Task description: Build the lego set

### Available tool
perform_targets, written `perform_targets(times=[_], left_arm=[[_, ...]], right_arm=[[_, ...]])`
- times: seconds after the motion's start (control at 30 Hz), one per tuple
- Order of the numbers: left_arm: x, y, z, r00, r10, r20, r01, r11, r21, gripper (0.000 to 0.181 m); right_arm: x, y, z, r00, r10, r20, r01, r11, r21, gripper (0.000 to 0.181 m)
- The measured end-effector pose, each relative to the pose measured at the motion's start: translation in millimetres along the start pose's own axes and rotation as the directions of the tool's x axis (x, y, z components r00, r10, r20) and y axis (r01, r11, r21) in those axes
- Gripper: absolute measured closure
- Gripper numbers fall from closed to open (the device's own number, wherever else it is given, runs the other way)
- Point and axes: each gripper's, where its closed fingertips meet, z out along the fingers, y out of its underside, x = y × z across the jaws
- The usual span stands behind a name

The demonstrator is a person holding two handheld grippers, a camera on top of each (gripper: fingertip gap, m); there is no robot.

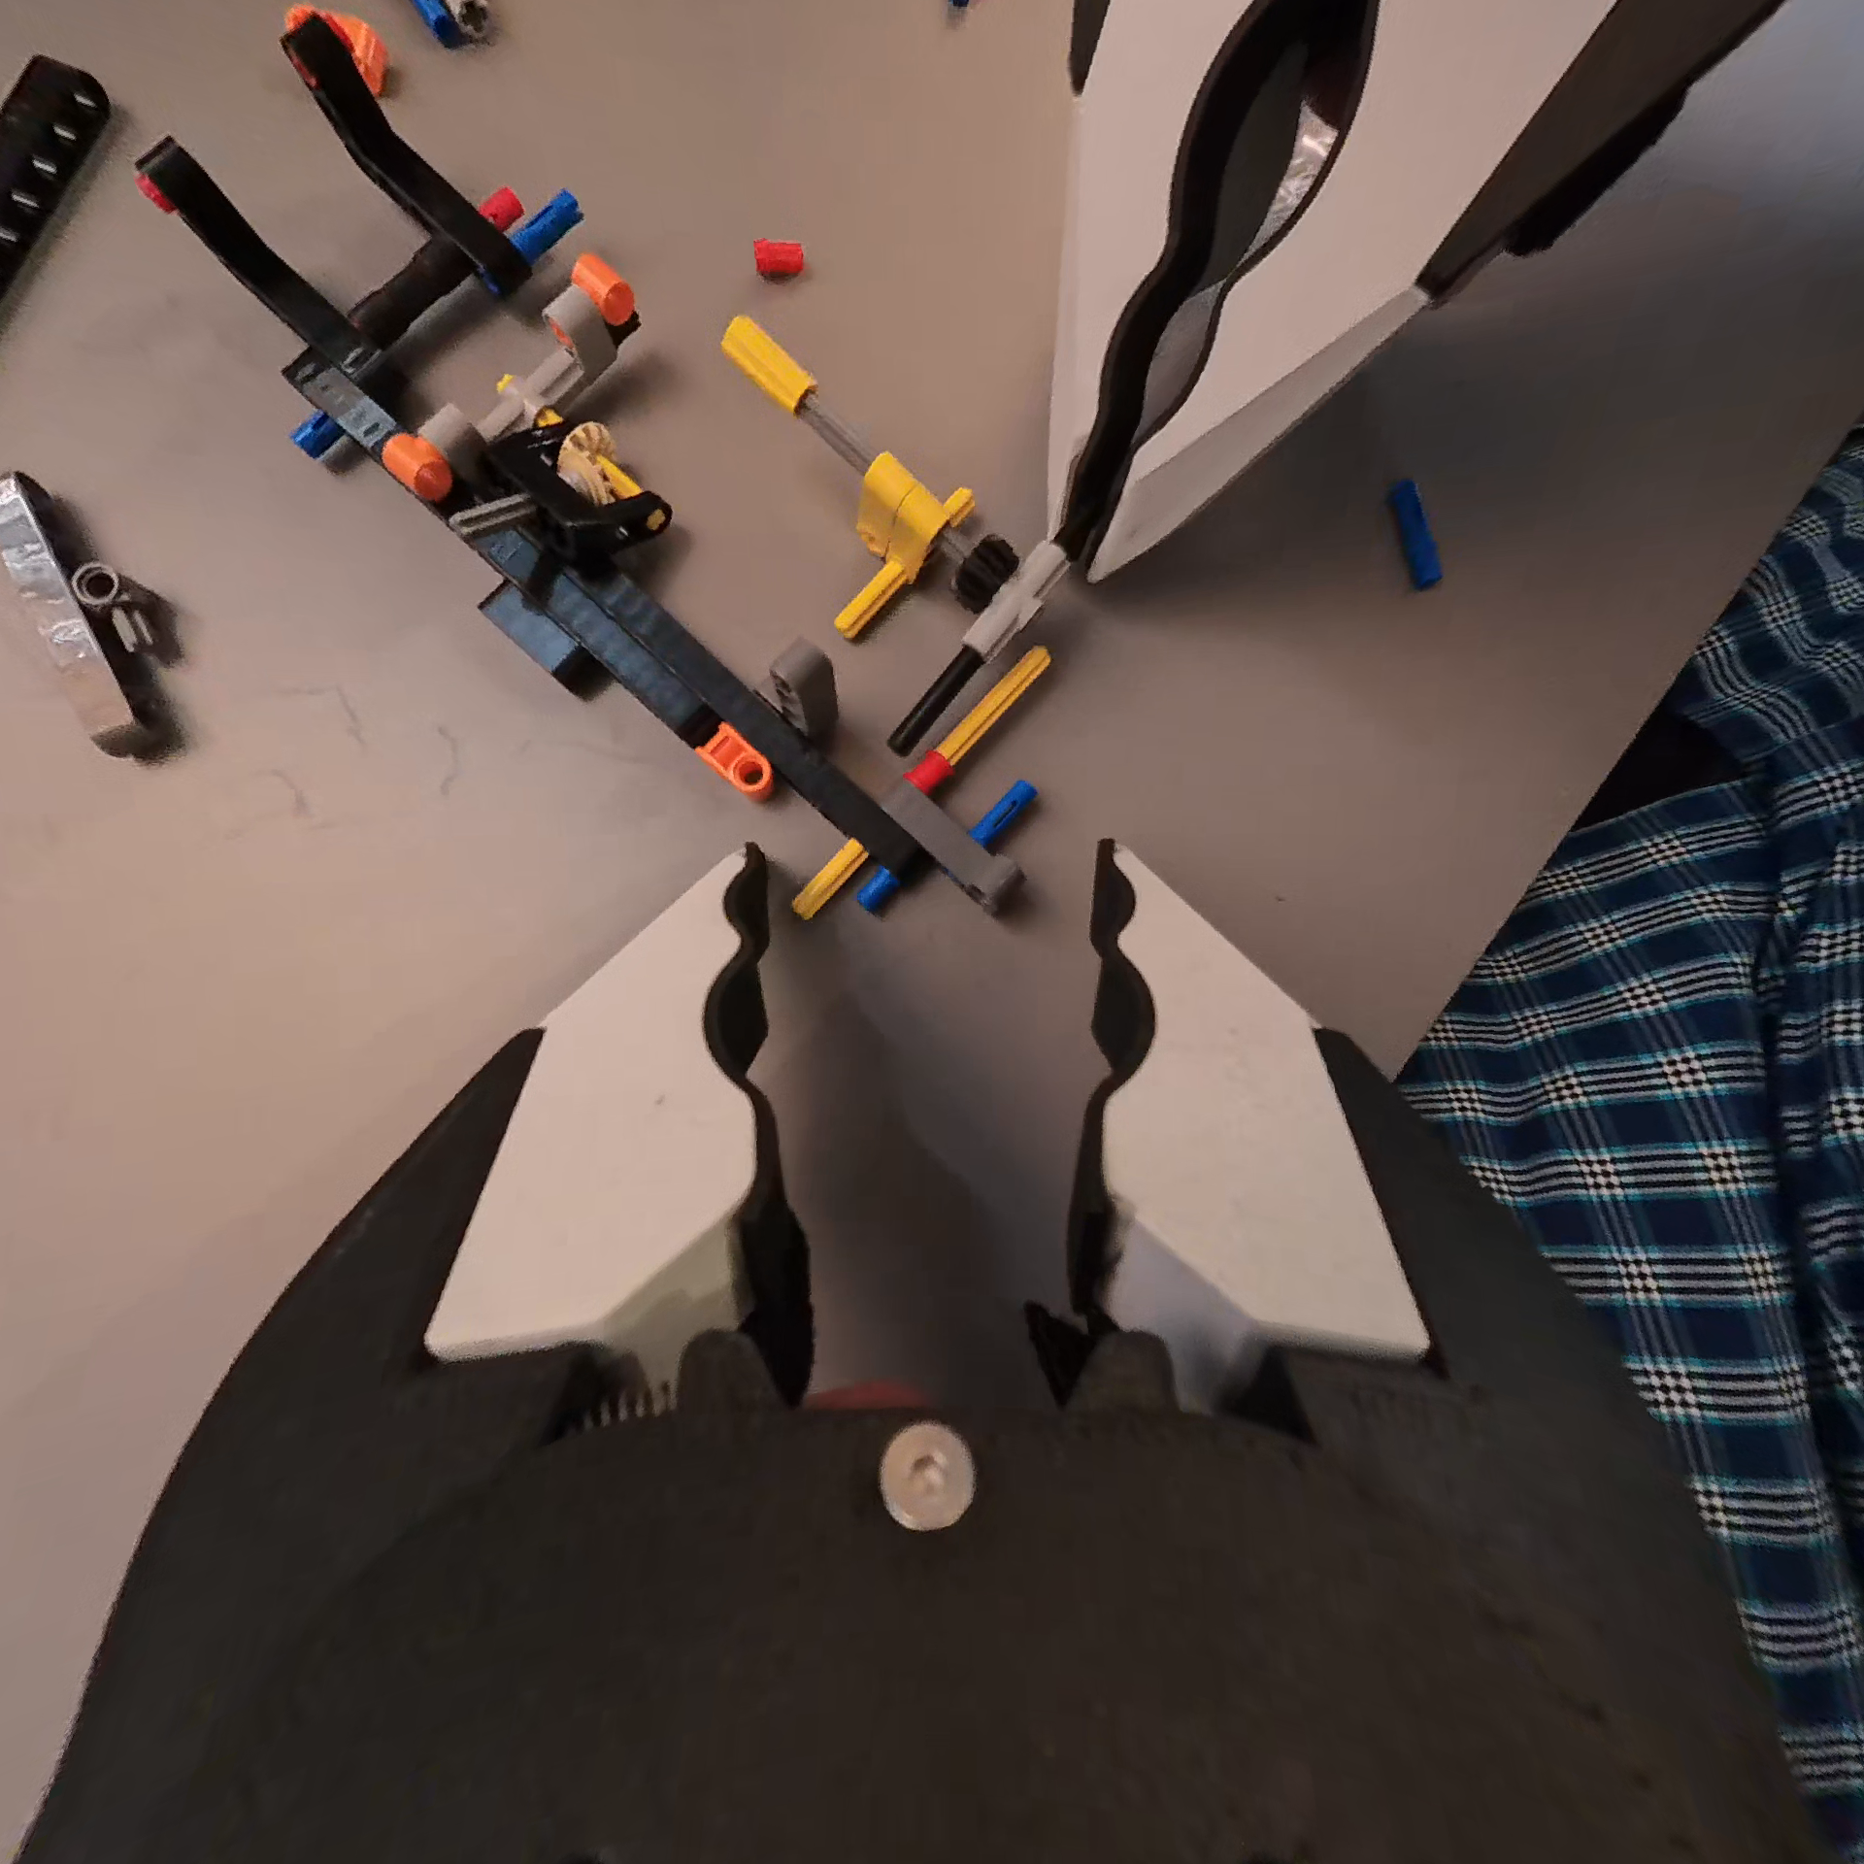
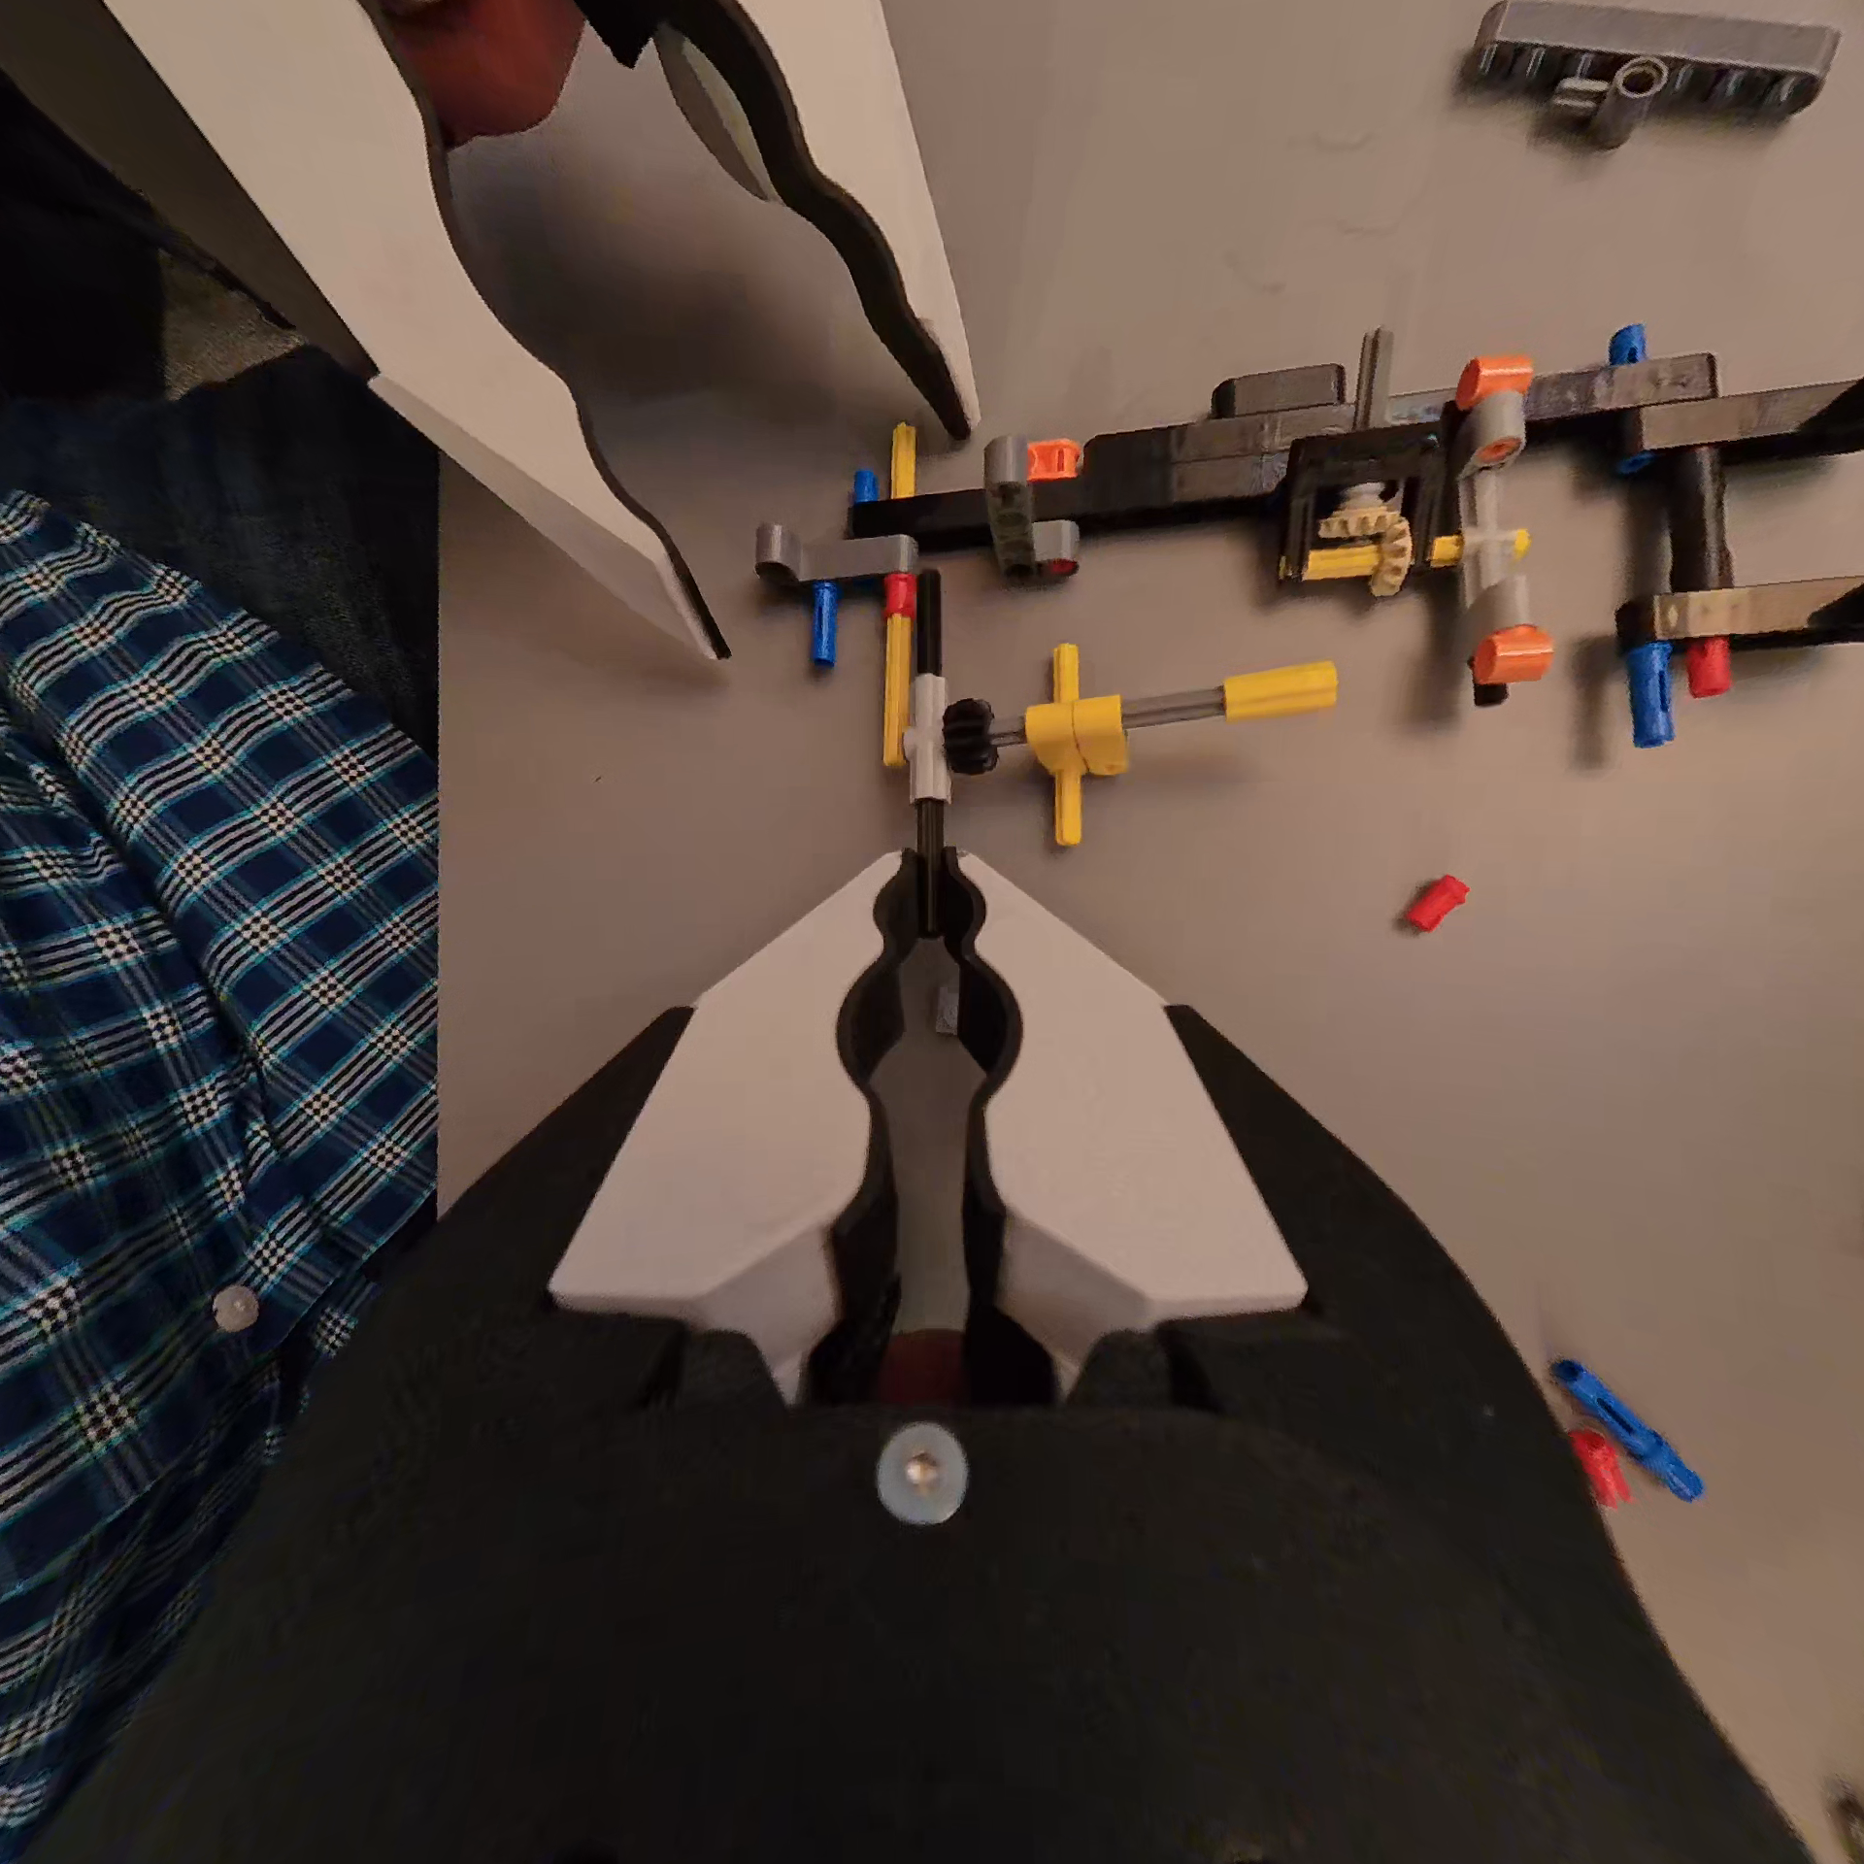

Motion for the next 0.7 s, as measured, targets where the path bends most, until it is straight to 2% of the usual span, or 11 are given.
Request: perform_targets(times=[0.47,0.7], left_arm=[[1.3,-3.2,2.9,1.000,0.013,-0.012,-0.013,1.000,0.003,0.119],[2.2,-4.3,4.1,1.000,0.020,-0.013,-0.020,1.000,0.001,0.120]], right_arm=[[4.7,-4.0,-5.2,1.000,0.001,-0.023,-0.001,1.000,0.016,0.181],[3.4,-4.4,2.9,0.997,-0.049,-0.063,0.048,0.998,-0.028,0.181]])
